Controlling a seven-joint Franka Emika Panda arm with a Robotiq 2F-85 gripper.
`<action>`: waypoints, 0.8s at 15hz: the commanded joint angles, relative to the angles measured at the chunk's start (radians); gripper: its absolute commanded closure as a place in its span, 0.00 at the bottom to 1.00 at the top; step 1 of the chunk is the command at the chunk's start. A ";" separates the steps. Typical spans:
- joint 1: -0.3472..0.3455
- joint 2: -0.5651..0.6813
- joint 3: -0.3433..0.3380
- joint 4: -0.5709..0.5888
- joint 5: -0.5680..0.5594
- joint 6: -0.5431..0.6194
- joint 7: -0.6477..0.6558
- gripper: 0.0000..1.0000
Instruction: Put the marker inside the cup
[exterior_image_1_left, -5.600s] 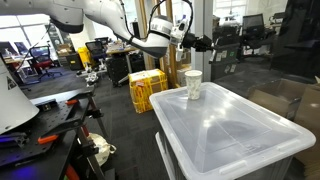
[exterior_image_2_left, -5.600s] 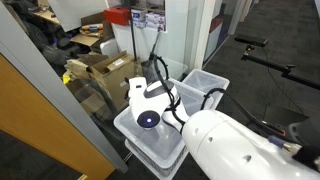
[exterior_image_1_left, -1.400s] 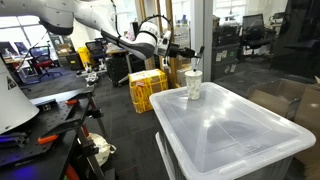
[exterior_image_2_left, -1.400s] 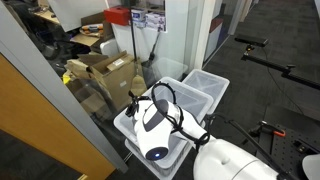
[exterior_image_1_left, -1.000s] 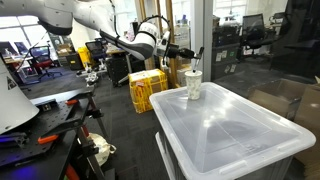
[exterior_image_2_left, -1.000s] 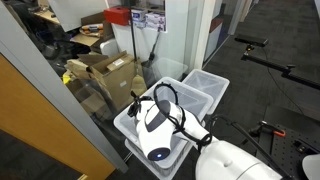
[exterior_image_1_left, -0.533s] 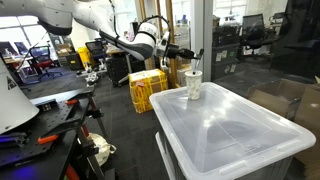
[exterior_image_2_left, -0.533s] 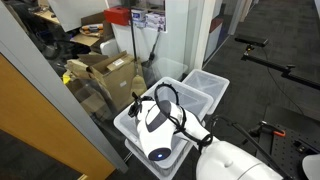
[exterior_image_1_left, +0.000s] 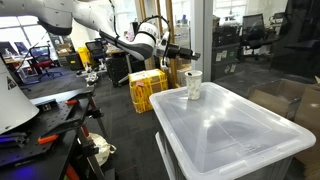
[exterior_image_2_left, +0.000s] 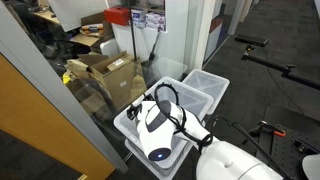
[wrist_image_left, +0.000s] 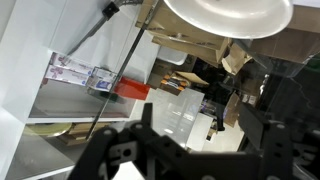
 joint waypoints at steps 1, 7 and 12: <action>0.022 0.000 -0.011 -0.023 -0.003 -0.011 0.025 0.00; 0.035 -0.006 -0.031 -0.054 0.006 0.002 0.022 0.00; 0.032 -0.015 -0.055 -0.079 0.007 0.025 0.019 0.00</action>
